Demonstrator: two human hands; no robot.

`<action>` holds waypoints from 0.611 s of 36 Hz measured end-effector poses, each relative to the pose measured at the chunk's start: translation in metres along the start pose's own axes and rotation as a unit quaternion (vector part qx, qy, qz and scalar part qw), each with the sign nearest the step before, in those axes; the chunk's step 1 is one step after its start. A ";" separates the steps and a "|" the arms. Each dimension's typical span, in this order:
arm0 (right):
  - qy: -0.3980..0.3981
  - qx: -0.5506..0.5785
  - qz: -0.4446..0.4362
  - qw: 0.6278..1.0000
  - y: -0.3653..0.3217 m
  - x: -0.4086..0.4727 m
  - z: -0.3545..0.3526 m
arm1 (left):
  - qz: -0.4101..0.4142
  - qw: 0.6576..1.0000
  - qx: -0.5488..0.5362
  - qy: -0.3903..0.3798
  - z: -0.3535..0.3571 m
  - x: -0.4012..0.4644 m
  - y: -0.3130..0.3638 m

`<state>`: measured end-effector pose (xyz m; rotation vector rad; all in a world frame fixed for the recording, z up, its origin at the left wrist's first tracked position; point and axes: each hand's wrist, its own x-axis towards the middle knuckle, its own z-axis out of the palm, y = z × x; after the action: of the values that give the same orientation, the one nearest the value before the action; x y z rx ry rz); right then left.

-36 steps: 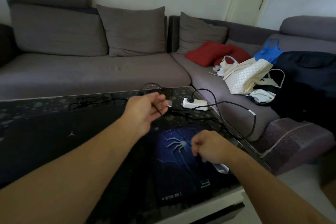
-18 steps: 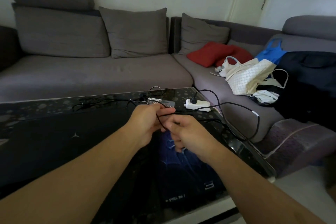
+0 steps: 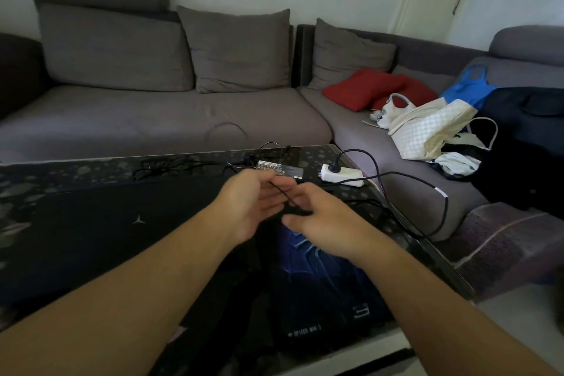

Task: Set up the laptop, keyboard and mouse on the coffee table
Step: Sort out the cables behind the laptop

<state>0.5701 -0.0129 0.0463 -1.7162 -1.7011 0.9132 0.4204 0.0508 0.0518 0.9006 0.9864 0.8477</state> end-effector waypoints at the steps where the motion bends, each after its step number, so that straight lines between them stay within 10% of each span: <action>1: 0.003 0.029 -0.025 0.999 -0.002 0.004 0.006 | -0.001 1.000 -0.002 -0.008 0.004 -0.002 -0.003; 9: 0.078 -0.028 -0.065 0.994 -0.006 -0.001 0.007 | 0.014 0.997 -0.072 -0.008 0.000 0.003 0.000; 22: -0.030 -0.309 0.086 0.947 0.038 -0.015 -0.044 | 0.093 0.977 -0.156 0.109 -0.035 0.012 0.032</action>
<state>0.6287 -0.0265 0.0446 -2.2833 -2.0467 0.5245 0.3860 0.0821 0.0675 0.6448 0.9317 1.2433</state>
